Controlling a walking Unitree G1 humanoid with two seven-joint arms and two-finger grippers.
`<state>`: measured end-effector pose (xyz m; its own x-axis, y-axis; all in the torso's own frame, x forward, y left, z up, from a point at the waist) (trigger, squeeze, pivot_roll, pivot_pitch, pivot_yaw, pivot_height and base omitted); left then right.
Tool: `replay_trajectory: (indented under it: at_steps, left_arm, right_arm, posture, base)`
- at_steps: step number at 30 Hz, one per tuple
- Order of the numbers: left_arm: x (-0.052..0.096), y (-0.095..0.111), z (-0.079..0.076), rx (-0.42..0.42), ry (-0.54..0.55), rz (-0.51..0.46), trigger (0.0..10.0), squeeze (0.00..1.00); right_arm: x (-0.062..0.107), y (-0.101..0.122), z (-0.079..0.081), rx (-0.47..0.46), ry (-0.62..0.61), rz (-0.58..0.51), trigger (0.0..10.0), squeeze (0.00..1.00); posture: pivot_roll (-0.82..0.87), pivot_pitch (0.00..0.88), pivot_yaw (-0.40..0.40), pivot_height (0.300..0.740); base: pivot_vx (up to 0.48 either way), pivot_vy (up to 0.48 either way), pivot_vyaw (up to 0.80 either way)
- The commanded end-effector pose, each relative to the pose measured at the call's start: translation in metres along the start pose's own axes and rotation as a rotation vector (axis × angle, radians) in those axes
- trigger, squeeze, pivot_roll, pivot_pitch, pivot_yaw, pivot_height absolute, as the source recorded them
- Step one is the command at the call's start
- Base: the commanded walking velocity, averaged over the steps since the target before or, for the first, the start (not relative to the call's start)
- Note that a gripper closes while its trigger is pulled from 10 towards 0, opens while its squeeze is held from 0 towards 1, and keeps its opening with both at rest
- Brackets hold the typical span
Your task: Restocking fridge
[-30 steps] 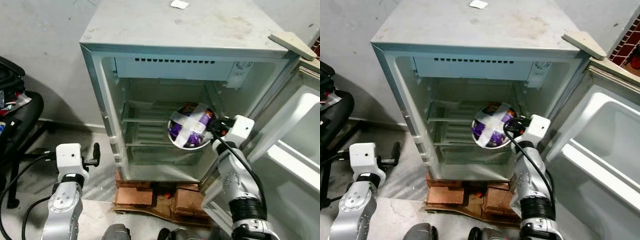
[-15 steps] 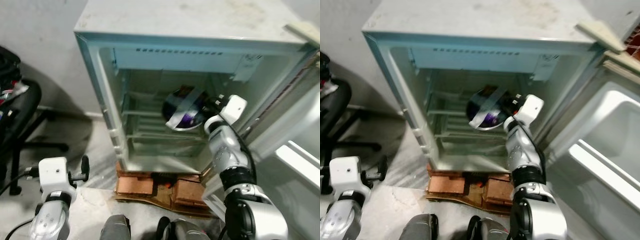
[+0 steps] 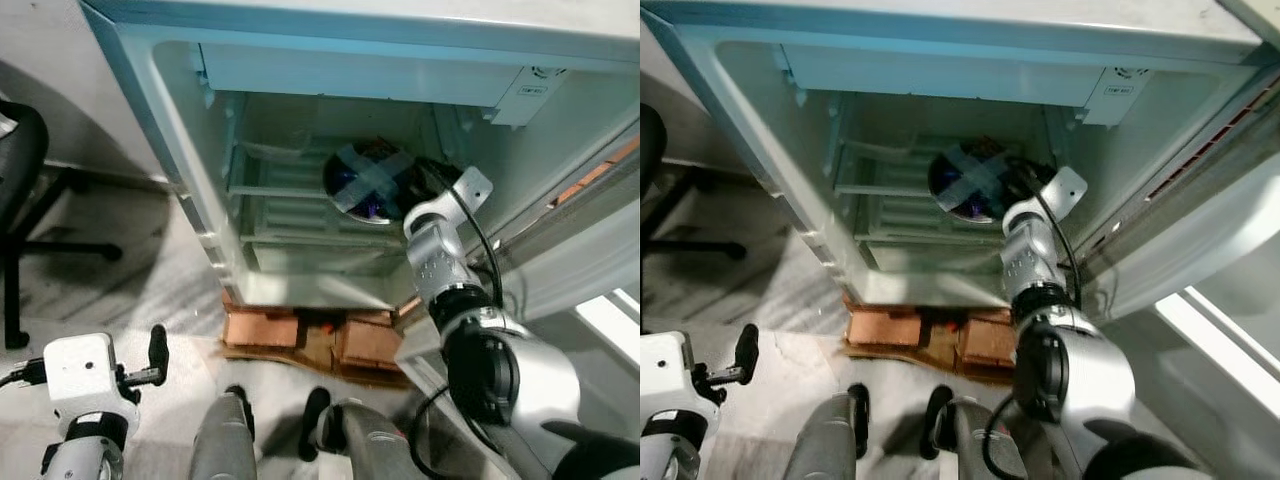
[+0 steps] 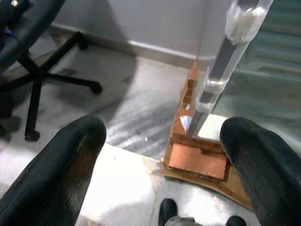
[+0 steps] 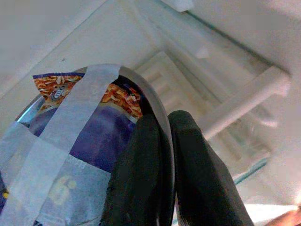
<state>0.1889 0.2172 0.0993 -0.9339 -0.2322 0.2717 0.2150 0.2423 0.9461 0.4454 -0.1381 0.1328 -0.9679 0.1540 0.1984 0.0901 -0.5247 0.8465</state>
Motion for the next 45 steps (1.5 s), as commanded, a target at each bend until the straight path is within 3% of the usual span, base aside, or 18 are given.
replay_trajectory:
  at_steps: [1,5,13,14,20,28,31,32,33,45]
  left_arm:
    - [0.006,-0.004,0.003,-0.001,0.019,0.026,10.0,0.0]
    - [0.008,-0.003,0.003,0.01,0.04,0.032,10.0,0.0]
    - [0.006,-0.004,0.0,0.024,0.054,0.028,10.0,0.0]
    - [0.004,-0.004,-0.001,0.031,0.052,0.026,10.0,0.0]
    - [-0.004,-0.004,-0.003,0.036,0.047,0.018,10.0,0.0]
    - [-0.019,-0.002,-0.011,0.054,0.027,-0.012,10.0,0.0]
    - [-0.024,-0.002,-0.014,0.055,0.021,-0.02,10.0,0.0]
    - [-0.024,-0.002,-0.014,0.055,0.021,-0.02,10.0,0.0]
    - [-0.027,-0.002,-0.015,0.055,0.02,-0.021,10.0,0.0]
    - [-0.044,0.002,-0.021,0.048,-0.008,-0.055,10.0,0.0]
  right_arm:
    - [0.0,-0.003,0.0,-0.068,-0.015,0.016,10.0,1.0]
    - [-0.002,0.014,0.026,-0.215,0.045,-0.013,10.0,1.0]
    - [-0.003,0.025,0.039,-0.322,0.099,-0.031,10.0,1.0]
    - [-0.003,0.028,0.042,-0.37,0.128,-0.037,10.0,1.0]
    - [-0.003,0.025,0.042,-0.436,0.159,-0.025,10.0,1.0]
    - [-0.004,0.024,0.031,-0.374,0.18,-0.032,10.0,1.0]
    - [-0.004,0.025,0.028,-0.183,0.193,-0.05,10.0,1.0]
    - [-0.004,0.025,0.028,-0.183,0.193,-0.05,10.0,1.0]
    - [-0.004,0.025,0.027,-0.113,0.195,-0.056,10.0,1.0]
    - [-0.001,0.027,0.031,0.084,0.246,-0.097,10.0,1.0]
  posture:
    - [0.42,0.389,-0.112,0.74]
    - [0.42,0.383,-0.129,0.74]
    - [0.41,0.372,-0.143,0.74]
    - [0.41,0.368,-0.146,0.74]
    - [0.39,0.35,-0.15,0.74]
    - [0.36,0.312,-0.158,0.74]
    - [0.36,0.292,-0.157,0.74]
    - [0.36,0.292,-0.157,0.74]
    - [0.36,0.283,-0.156,0.74]
    - [0.34,0.233,-0.152,0.74]
  base:
    - [0.0,0.0,0.0]
    - [0.0,0.0,0.0]
    - [0.0,0.0,0.0]
    - [0.0,0.0,0.0]
    - [0.0,0.0,0.0]
    - [0.0,0.0,0.0]
    - [0.0,0.0,0.0]
    - [0.0,0.0,0.0]
    - [0.0,0.0,0.0]
    - [0.0,0.0,0.0]
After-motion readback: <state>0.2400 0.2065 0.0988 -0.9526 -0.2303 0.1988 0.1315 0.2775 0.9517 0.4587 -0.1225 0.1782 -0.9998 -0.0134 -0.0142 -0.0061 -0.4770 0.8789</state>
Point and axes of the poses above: a point about 5 cm out from each wrist's last joint towards the gripper, its own x axis pointing back from the gripper into the wrist, its own y axis along the axis of the wrist's last joint, z = x × y, the point moved 5 cm from there along -x, pointing out of the wrist towards the gripper, and after that the axes turned 12 degrees about x, right-handed, at the moved point
